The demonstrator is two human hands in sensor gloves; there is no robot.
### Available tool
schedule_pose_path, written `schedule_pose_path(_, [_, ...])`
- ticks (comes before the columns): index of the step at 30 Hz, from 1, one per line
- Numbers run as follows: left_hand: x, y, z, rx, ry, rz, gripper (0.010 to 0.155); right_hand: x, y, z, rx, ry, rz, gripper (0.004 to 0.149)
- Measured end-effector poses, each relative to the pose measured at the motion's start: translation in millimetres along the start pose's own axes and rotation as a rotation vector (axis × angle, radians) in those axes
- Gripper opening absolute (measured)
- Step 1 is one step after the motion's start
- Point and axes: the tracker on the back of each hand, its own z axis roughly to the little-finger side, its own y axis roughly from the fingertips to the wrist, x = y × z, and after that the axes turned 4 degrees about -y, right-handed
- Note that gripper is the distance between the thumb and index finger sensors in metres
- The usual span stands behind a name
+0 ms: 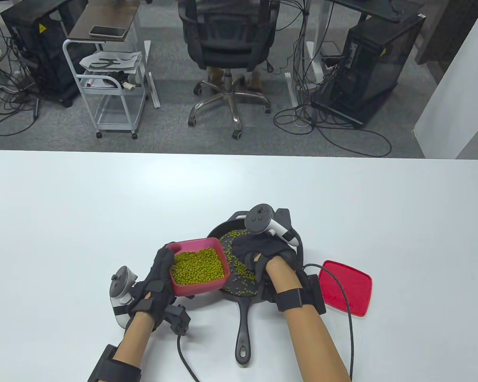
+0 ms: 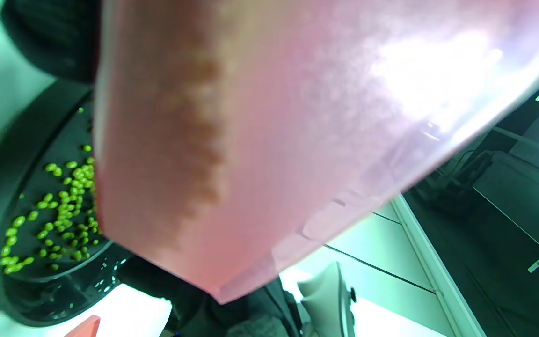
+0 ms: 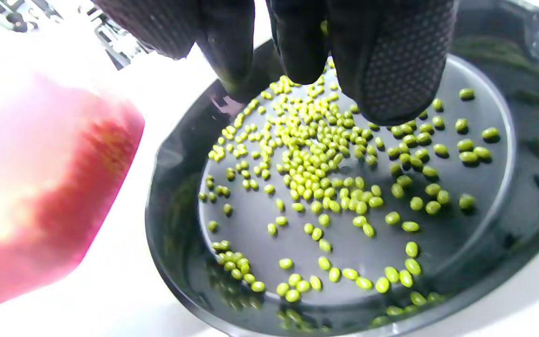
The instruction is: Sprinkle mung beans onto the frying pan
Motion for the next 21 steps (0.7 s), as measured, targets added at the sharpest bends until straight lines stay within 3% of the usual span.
schedule_pose_path(10, [3.3,-1.6,1.1,0.003,-0.019,0.005,0.079,27.4,49.3,-36.1,0.241,-0.113,0.08,0.051])
schedule_pose_path(16, [7.4,-1.9,2.2,0.001,-0.03,0.027,0.079,3.7,65.7,-82.1,0.388,-0.052,0.057,0.049])
schedule_pose_path(21, [7.8,-1.3,2.3,0.007,-0.022,0.033,0.079,-32.4,55.3,-103.8,0.331,0.114,-0.039,0.051])
